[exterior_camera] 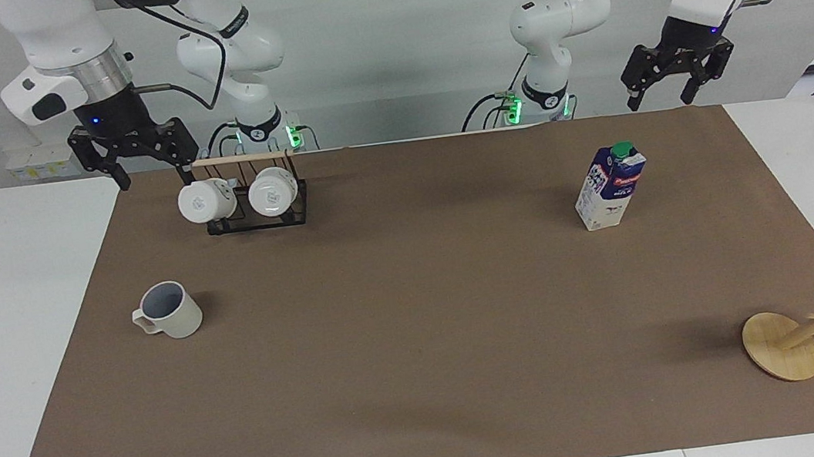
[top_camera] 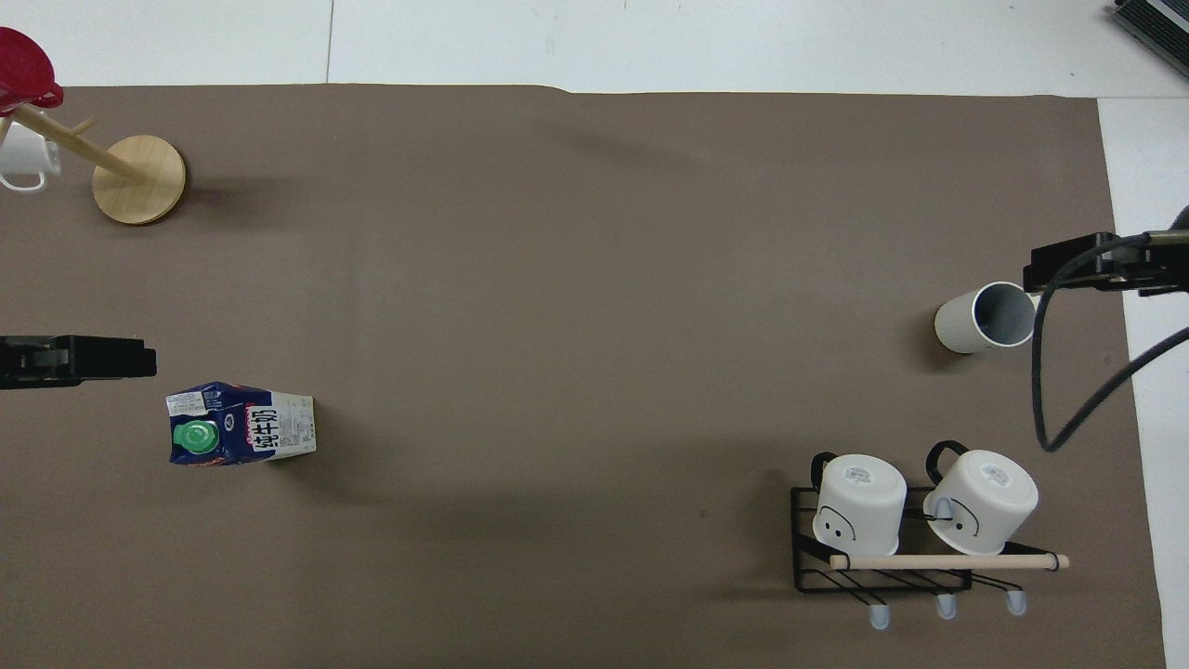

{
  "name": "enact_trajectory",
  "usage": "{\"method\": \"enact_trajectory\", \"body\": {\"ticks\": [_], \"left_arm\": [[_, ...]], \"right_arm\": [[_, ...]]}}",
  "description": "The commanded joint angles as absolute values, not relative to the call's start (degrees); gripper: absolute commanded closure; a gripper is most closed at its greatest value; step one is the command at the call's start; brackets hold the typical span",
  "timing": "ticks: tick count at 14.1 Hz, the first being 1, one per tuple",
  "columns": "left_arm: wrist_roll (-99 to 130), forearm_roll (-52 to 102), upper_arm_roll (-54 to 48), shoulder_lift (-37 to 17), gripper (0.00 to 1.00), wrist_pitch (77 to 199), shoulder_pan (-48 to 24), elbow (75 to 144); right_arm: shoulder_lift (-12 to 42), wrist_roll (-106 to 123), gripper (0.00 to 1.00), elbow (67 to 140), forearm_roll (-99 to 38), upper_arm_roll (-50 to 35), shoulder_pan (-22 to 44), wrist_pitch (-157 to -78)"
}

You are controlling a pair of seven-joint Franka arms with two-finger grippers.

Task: Place cup and milk on table

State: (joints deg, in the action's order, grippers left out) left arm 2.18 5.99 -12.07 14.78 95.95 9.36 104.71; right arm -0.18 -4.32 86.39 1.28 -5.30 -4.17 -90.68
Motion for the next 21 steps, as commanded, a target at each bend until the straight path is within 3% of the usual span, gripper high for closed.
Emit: {"method": "enact_trajectory", "body": {"ticks": [1, 21], "left_arm": [[2.02, 6.07, -12.22, 14.41, 0.00, 94.40, 9.41, 103.62], [2.11, 2.46, -12.22, 14.15, 0.00, 90.53, 9.67, 102.22]], "right_arm": [[-1.49, -2.90, 0.00, 88.42, 0.53, -5.98, -5.27, -92.37], [-1.06, -2.90, 0.00, 89.99, 0.53, -5.98, -5.89, -94.22]]}}
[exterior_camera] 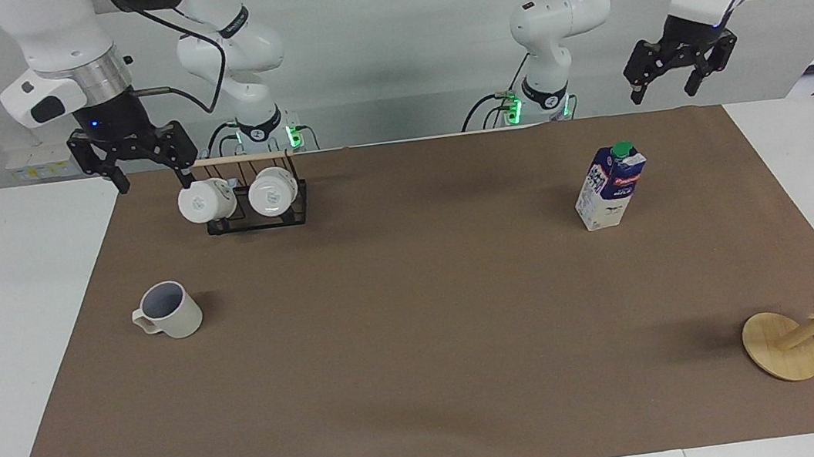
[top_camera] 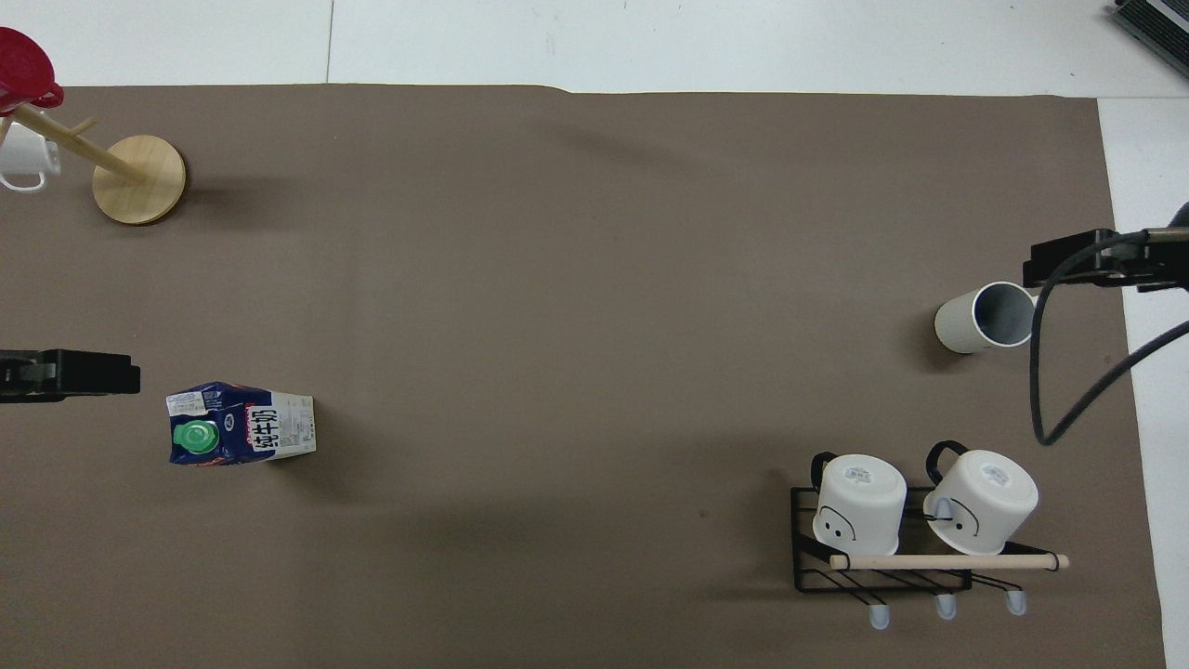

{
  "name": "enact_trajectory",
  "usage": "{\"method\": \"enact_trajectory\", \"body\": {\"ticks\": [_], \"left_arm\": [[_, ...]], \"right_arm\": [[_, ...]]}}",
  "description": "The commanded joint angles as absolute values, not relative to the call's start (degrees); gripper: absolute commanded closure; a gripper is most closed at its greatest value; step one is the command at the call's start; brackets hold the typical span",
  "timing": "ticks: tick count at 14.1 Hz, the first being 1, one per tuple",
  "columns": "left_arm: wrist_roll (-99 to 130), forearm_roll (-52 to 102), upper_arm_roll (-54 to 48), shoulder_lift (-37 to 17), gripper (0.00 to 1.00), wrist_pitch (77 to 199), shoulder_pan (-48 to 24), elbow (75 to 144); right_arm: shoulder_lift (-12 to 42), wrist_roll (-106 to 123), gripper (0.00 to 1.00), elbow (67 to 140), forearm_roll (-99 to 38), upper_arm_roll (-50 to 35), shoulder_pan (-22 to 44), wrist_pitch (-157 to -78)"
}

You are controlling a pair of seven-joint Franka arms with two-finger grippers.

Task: Place cup and milk on table

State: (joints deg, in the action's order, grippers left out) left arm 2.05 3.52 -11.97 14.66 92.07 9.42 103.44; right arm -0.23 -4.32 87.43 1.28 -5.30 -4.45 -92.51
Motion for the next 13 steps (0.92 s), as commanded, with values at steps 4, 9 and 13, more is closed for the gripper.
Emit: {"method": "enact_trajectory", "body": {"ticks": [4, 9, 13], "left_arm": [[2.11, 2.46, -12.13, 14.15, 0.00, 90.53, 9.76, 102.22], [2.11, 2.46, -12.22, 14.15, 0.00, 90.61, 9.75, 102.22], [2.11, 2.46, -12.22, 14.15, 0.00, 90.53, 9.67, 102.22]], "right_arm": [[-0.97, -2.73, 0.00, 94.82, 0.53, -5.80, -6.76, -100.71], [0.08, 3.24, 0.00, 106.24, 0.53, -5.80, -11.68, -113.79], [5.96, 4.40, 0.00, 109.07, 0.53, -5.80, -13.18, -121.45]]}}
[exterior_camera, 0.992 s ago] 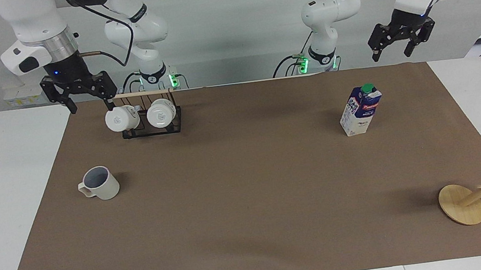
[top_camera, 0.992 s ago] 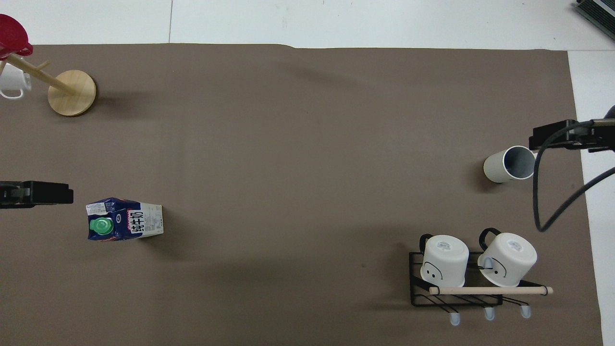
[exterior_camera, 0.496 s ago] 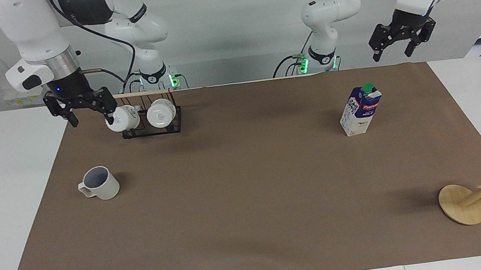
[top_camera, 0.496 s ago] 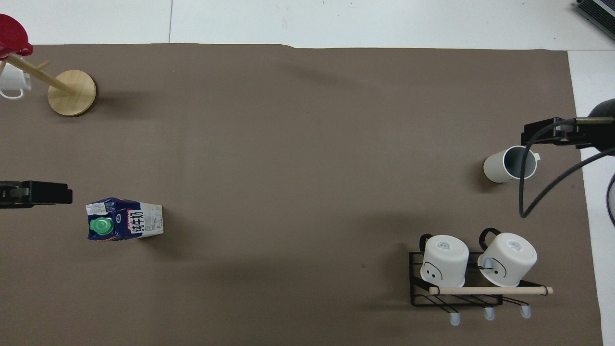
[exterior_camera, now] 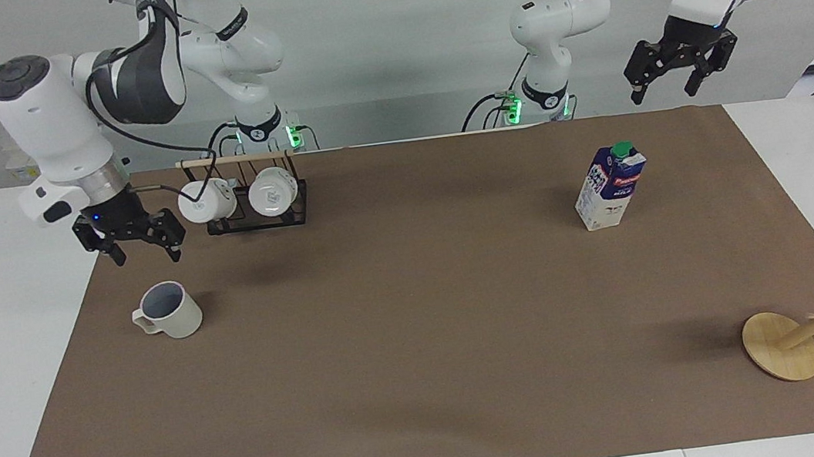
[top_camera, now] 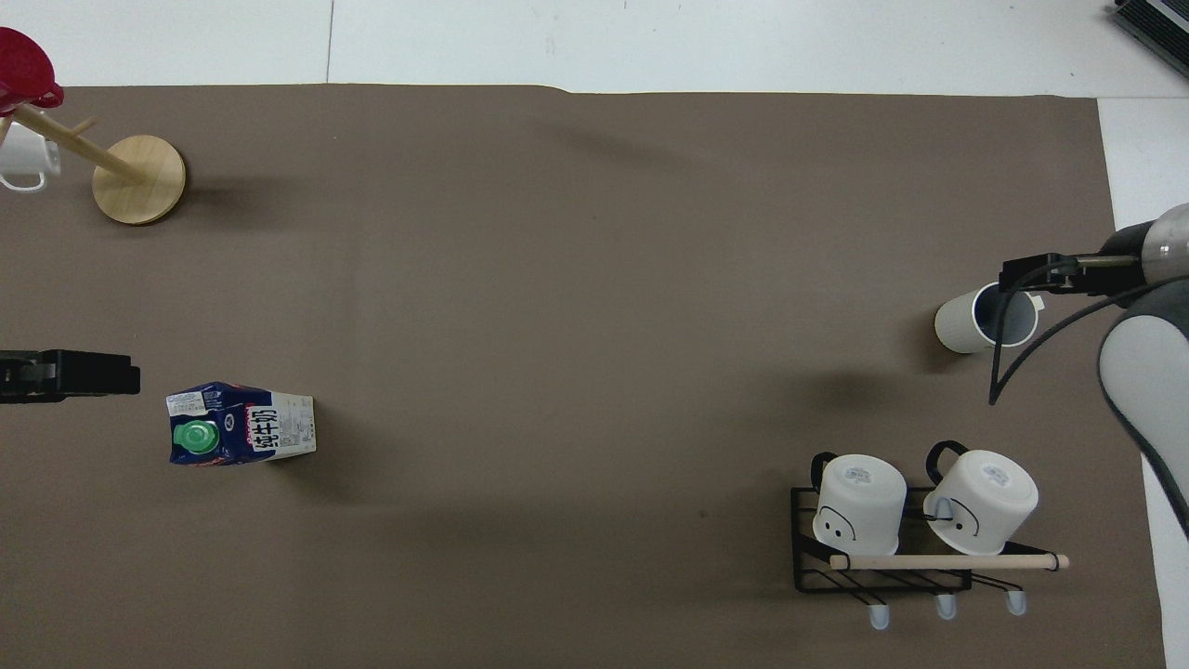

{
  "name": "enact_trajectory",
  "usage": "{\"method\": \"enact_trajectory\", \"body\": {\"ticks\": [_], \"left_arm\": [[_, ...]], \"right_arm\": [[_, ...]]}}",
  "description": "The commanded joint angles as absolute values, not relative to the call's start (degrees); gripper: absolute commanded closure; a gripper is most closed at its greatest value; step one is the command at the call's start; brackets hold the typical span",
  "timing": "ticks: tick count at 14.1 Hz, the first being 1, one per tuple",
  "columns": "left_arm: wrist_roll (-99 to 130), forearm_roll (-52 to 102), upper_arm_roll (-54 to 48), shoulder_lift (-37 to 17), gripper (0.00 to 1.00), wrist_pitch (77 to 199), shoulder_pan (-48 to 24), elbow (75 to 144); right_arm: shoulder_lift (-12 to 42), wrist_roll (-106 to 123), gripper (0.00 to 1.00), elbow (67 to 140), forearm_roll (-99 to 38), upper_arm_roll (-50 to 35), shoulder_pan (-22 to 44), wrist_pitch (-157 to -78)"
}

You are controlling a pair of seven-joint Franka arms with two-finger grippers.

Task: Place cup and milk on table

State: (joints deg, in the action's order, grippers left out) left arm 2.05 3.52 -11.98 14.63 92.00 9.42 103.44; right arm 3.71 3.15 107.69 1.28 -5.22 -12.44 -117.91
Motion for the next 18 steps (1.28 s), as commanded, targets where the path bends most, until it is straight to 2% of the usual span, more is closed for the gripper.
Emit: {"method": "enact_trajectory", "body": {"ticks": [1, 4, 5, 10, 12, 13, 14, 16, 17, 18], "left_arm": [[2.11, 2.46, -12.13, 14.15, 0.00, 90.61, 9.67, 102.22], [2.11, 2.46, -12.22, 14.24, 0.00, 90.53, 9.76, 102.22], [2.11, 2.46, -12.22, 14.15, 0.00, 90.61, 9.76, 102.22], [2.11, 2.46, -12.22, 14.24, 0.00, 90.53, 9.76, 102.22], [2.11, 2.46, -12.13, 14.24, 0.00, 90.53, 9.76, 102.22], [2.11, 2.46, -12.22, 14.24, 0.00, 90.53, 9.76, 102.22], [2.11, 2.46, -12.22, 14.15, 0.00, 90.61, 9.76, 102.22], [2.11, 2.46, -12.22, 14.15, 0.00, 90.53, 9.76, 102.22], [2.11, 2.46, -12.13, 14.15, 0.00, 90.53, 9.76, 102.22], [2.11, 2.46, -12.22, 14.24, 0.00, 90.53, 9.76, 102.22]], "right_arm": [[7.19, 4.39, 0.00, 109.77, 0.53, -5.89, -13.10, -123.90], [11.59, 4.39, 0.00, 113.54, 0.53, -5.80, -12.83, -133.12], [12.82, 4.13, 0.03, 113.90, 0.53, -5.80, -12.66, -134.72], [14.24, 3.60, 0.08, 114.87, 0.53, -5.80, -12.75, -135.26], [14.06, 3.60, 0.15, 115.05, 0.53, -5.80, -12.74, -135.00], [14.06, 3.78, 0.27, 115.14, 0.53, -5.80, -12.83, -134.74], [13.98, 4.04, 0.45, 115.14, 0.53, -5.80, -13.09, -134.39], [13.89, 3.96, 0.91, 115.14, 0.53, -5.80, -13.18, -133.69], [13.89, 3.87, 1.00, 115.05, 0.53, -5.80, -13.18, -133.42], [13.97, 3.78, 1.00, 114.87, 0.53, -5.80, -13.18, -133.42]]}}
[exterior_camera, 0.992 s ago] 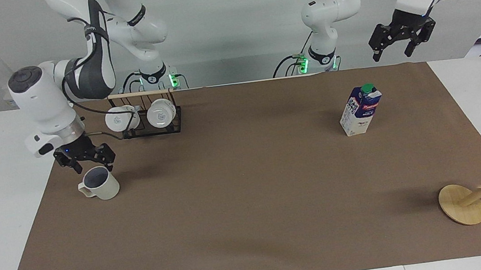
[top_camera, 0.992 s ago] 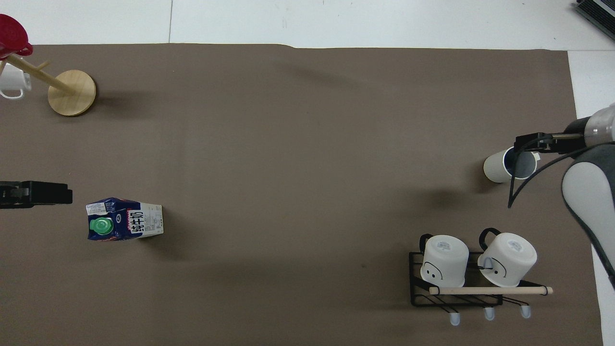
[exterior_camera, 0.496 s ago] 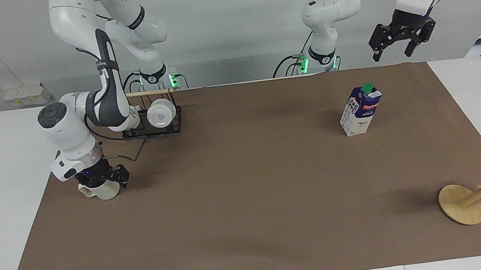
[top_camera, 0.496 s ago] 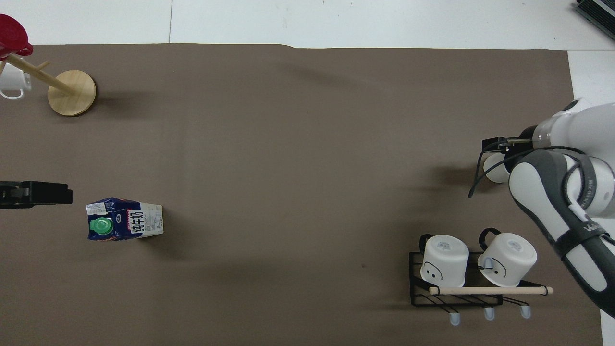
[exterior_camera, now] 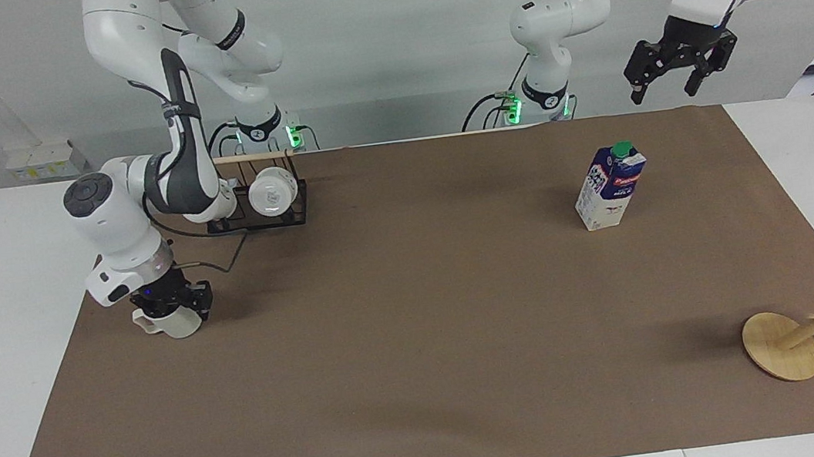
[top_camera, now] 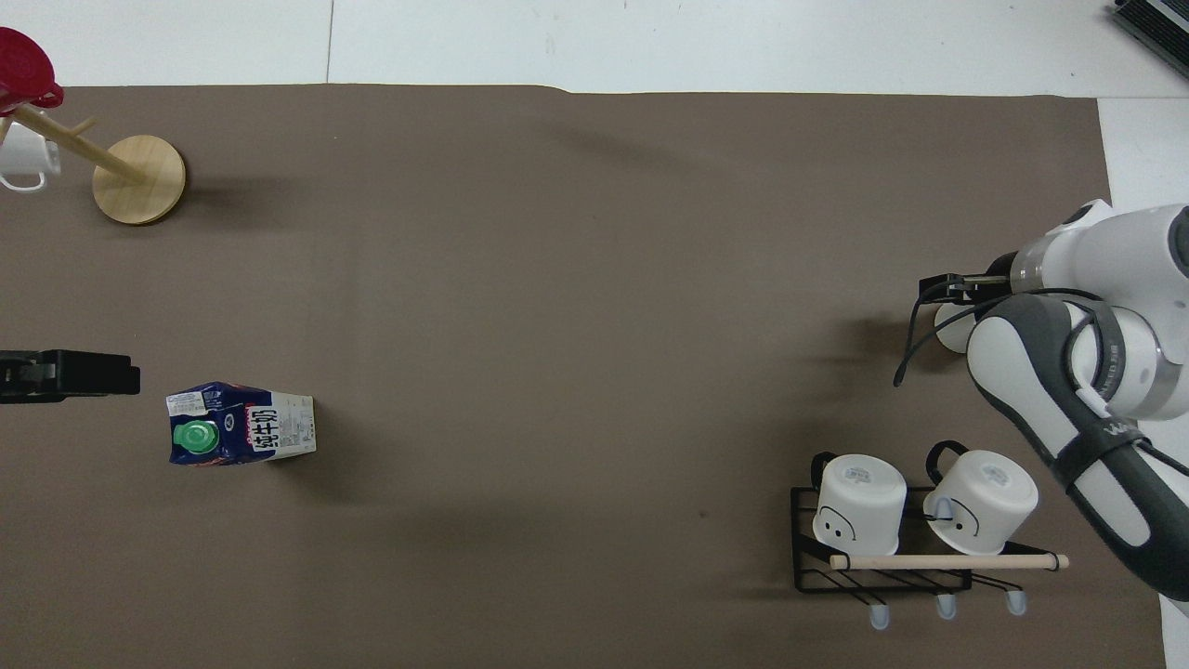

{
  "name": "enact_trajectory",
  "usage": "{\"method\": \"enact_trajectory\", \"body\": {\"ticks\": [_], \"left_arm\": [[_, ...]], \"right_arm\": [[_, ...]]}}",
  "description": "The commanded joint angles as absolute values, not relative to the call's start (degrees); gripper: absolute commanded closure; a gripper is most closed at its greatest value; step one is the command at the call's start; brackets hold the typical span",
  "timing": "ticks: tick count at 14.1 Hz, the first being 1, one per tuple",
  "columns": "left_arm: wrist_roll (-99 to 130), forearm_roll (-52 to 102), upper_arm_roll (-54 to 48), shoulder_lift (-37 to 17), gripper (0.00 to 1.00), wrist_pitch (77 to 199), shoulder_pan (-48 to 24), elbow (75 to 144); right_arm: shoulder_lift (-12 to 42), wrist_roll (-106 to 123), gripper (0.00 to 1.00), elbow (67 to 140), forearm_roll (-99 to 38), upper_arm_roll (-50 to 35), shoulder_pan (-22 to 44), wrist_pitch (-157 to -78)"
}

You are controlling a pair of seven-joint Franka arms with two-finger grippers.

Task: Place cup and milk on table
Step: 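Lower the right gripper onto the white cup and grasp it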

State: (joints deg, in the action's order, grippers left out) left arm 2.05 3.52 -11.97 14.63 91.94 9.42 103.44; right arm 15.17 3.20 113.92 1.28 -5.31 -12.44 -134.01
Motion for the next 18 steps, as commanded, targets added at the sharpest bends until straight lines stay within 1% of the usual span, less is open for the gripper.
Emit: {"method": "enact_trajectory", "body": {"ticks": [1, 4, 6, 11, 15, 18], "left_arm": [[2.11, 2.46, -12.22, 14.24, 0.00, 90.53, 9.76, 102.22], [2.11, 2.46, -12.22, 14.24, 0.00, 90.53, 9.76, 102.22], [2.11, 2.46, -12.22, 14.15, 0.00, 90.53, 9.67, 102.22], [2.11, 2.46, -12.22, 14.24, 0.00, 90.53, 9.76, 102.22], [2.11, 2.46, -12.22, 14.15, 0.00, 90.61, 9.75, 102.22], [2.11, 2.46, -12.13, 14.24, 0.00, 90.61, 9.76, 102.22]], "right_arm": [[14.06, 3.61, 1.00, 114.61, 0.53, -5.89, -13.10, -133.42], [14.33, 0.89, 1.00, 112.69, 0.53, -5.89, -11.70, -133.42], [14.33, -3.67, 1.00, 111.28, 0.53, -5.89, -8.80, -133.42], [14.06, -19.56, 1.00, 110.22, 1.49, -5.80, 0.41, -133.24], [14.33, -35.12, 1.00, 107.41, 2.19, -5.71, 7.72, -133.42], [16.25, -44.79, 1.00, 105.04, 3.08, -5.71, 12.82, -133.33]]}}
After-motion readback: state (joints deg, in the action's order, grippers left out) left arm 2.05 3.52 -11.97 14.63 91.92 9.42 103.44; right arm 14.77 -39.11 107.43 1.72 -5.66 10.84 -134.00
